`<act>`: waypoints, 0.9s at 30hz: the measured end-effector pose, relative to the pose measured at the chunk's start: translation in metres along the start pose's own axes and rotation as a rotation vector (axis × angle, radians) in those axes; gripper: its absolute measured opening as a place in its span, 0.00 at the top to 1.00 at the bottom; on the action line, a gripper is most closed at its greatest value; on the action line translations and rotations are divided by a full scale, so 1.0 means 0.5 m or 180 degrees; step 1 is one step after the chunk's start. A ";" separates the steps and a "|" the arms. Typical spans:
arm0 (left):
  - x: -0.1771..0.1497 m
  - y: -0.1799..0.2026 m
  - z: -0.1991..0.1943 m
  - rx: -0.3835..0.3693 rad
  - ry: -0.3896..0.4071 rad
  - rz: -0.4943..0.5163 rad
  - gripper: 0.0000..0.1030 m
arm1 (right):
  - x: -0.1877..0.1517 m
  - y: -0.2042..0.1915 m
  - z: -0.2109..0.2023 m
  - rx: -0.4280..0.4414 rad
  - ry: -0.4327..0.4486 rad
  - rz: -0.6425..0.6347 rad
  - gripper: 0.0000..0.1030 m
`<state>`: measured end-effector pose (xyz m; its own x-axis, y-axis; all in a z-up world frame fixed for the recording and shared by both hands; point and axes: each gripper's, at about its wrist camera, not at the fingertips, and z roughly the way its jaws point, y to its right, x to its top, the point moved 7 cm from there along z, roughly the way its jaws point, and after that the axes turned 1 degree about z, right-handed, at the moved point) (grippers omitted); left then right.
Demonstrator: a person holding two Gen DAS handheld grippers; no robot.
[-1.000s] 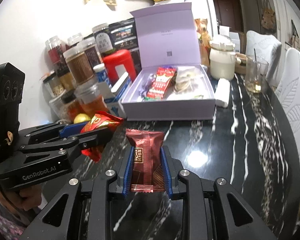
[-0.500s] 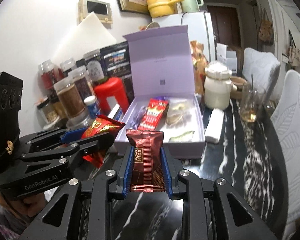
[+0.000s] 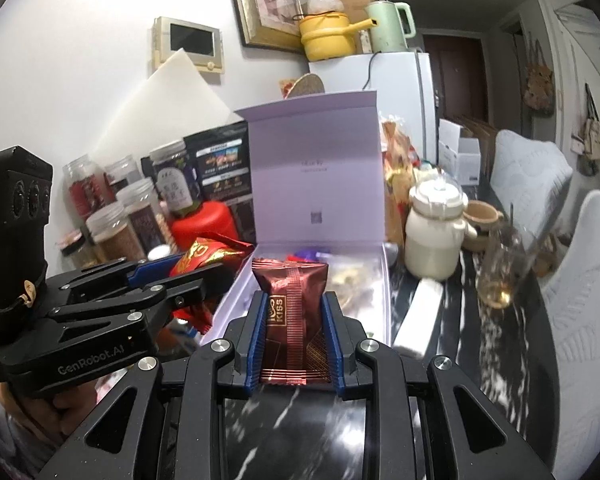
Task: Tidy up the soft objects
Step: 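Carry the candy packet in the left tool and chocolate bar in the right tool to the box, then lower the candy packet with the left tool while the right tool lowers the chocolate bar into the box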
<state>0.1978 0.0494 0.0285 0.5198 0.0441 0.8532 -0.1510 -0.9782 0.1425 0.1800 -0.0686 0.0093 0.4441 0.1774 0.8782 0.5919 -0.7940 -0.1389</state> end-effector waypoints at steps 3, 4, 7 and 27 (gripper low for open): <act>0.020 -0.019 0.026 0.0083 0.0029 -0.0030 0.69 | 0.024 0.014 0.023 0.0001 0.0037 -0.0018 0.74; 0.026 -0.026 0.036 0.0111 0.0038 -0.0045 0.69 | 0.030 0.018 0.032 0.0000 0.0039 -0.0023 0.74; 0.042 -0.045 0.065 0.0171 0.0052 -0.0081 0.69 | 0.047 0.029 0.059 0.0010 0.0041 -0.0068 0.74; -0.011 -0.131 0.244 0.0666 -0.0503 -0.0089 0.69 | 0.041 0.077 0.229 0.0204 -0.0283 -0.0065 0.74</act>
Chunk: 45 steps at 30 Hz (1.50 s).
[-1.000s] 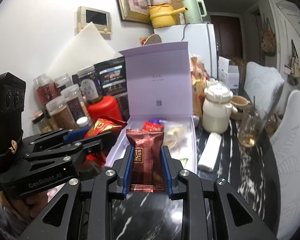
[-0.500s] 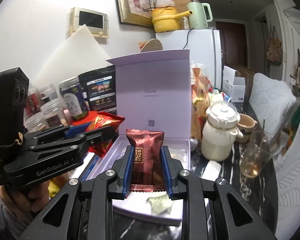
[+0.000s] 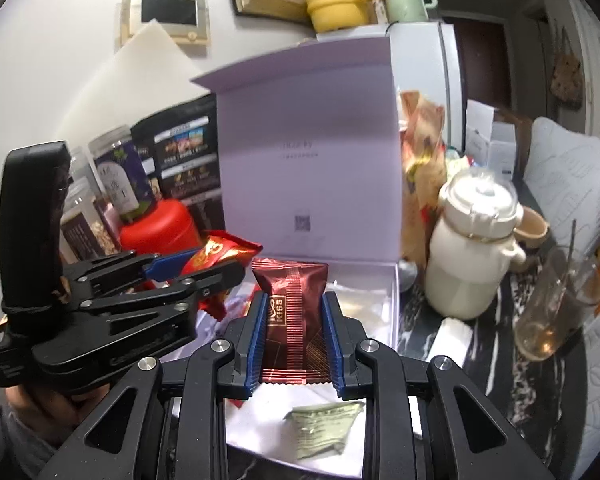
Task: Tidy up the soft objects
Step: 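Lower the candy packet with the left tool while the right tool lowers the chocolate bar into the box, then open both tools releasing the candy packet and chocolate bar in the box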
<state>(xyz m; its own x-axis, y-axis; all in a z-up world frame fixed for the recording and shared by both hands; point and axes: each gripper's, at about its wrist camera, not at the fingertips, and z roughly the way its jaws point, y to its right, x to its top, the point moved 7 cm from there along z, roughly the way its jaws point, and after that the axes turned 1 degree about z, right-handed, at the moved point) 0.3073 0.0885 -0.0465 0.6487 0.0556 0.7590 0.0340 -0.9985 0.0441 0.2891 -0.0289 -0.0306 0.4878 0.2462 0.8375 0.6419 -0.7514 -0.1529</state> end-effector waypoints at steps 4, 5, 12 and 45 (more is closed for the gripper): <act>-0.020 -0.005 0.035 0.0012 -0.0196 -0.0032 0.69 | -0.019 -0.001 0.030 -0.0050 -0.0138 -0.0056 0.74; -0.026 -0.004 0.042 0.0029 -0.0227 -0.0018 0.69 | -0.024 -0.002 0.036 -0.0069 -0.0168 -0.0078 0.74; -0.061 -0.004 0.092 0.0068 -0.0512 0.0008 0.69 | -0.052 0.002 0.079 -0.0176 -0.0352 -0.0161 0.74; -0.074 0.028 0.056 -0.0051 -0.0752 0.0001 0.29 | -0.063 0.035 0.059 -0.0384 -0.0506 0.0138 0.51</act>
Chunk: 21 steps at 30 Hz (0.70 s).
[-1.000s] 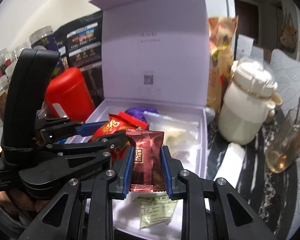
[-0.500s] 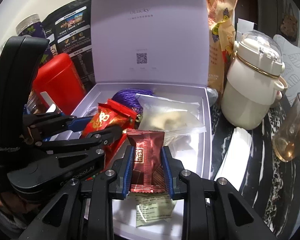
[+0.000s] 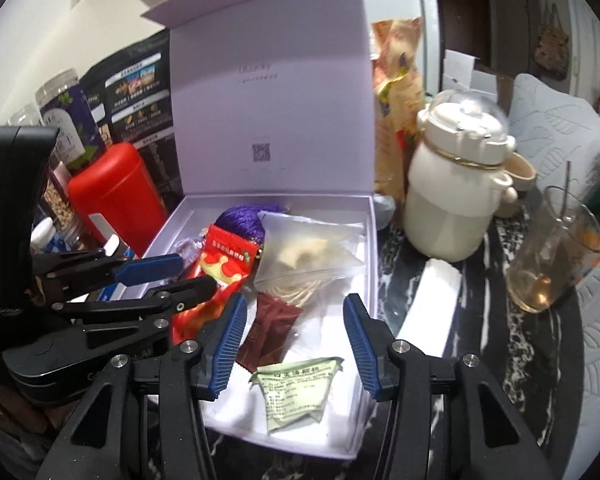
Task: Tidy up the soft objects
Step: 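Open both tools releasing the candy packet and chocolate bar in the box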
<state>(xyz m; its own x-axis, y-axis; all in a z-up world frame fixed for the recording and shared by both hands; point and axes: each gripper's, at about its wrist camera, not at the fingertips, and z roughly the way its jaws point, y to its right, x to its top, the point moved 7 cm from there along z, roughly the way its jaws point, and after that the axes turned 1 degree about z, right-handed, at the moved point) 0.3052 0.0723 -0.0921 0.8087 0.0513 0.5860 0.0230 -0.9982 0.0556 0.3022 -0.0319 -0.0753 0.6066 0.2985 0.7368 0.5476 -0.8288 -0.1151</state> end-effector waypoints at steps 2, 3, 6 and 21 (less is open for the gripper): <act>-0.001 -0.003 -0.017 -0.0001 0.0057 -0.0043 0.23 | -0.002 0.000 -0.012 -0.0045 0.0027 0.0012 0.51; 0.000 -0.006 -0.027 0.0004 0.0106 -0.0057 0.23 | -0.003 0.001 -0.022 -0.0069 0.0050 0.0014 0.51; 0.000 -0.021 -0.060 0.0068 0.0170 -0.0076 0.23 | -0.005 0.005 -0.054 -0.0134 0.0108 0.0006 0.51; 0.037 -0.016 -0.222 0.0031 0.0656 -0.0076 0.23 | 0.048 -0.037 -0.207 -0.0305 0.0602 -0.0166 0.50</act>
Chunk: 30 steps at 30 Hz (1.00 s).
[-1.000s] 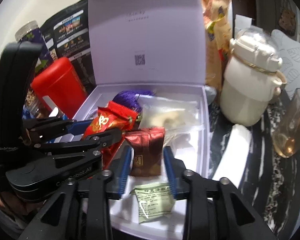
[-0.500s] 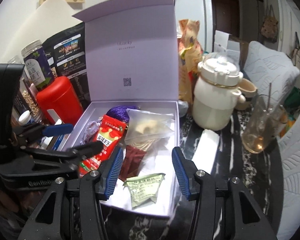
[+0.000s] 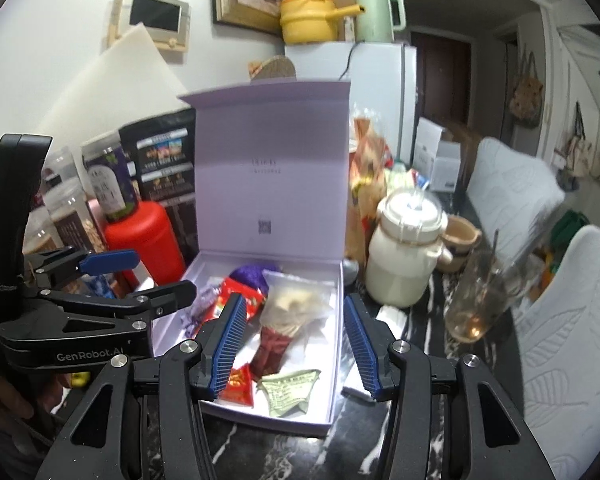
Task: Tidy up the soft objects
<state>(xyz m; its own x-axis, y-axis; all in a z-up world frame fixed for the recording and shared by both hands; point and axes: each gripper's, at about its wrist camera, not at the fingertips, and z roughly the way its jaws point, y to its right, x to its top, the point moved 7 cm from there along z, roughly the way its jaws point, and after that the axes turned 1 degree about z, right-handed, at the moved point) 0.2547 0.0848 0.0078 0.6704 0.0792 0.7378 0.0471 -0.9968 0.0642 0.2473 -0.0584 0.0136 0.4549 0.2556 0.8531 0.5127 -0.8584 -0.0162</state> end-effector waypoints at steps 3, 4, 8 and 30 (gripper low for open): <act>0.016 -0.003 -0.036 0.0011 0.0136 -0.0017 0.23 | 0.020 -0.005 -0.035 -0.0056 0.0114 -0.0037 0.39; 0.020 -0.004 -0.047 0.0020 0.0165 -0.0018 0.23 | 0.025 -0.007 -0.045 -0.0066 0.0143 -0.0047 0.39; 0.029 -0.012 -0.089 0.0048 0.0250 -0.0048 0.23 | 0.041 -0.014 -0.090 -0.0109 0.0257 -0.0036 0.27; -0.049 0.004 -0.292 0.0144 0.0644 0.0227 0.11 | -0.007 -0.070 -0.272 -0.0357 0.0545 0.0069 0.09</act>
<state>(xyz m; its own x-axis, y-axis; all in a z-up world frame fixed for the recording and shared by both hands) 0.1302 0.0823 0.0881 0.5113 0.0039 0.8594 0.0412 -0.9990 -0.0199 0.1289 -0.0895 0.0820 0.3295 0.1655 0.9295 0.4157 -0.9094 0.0145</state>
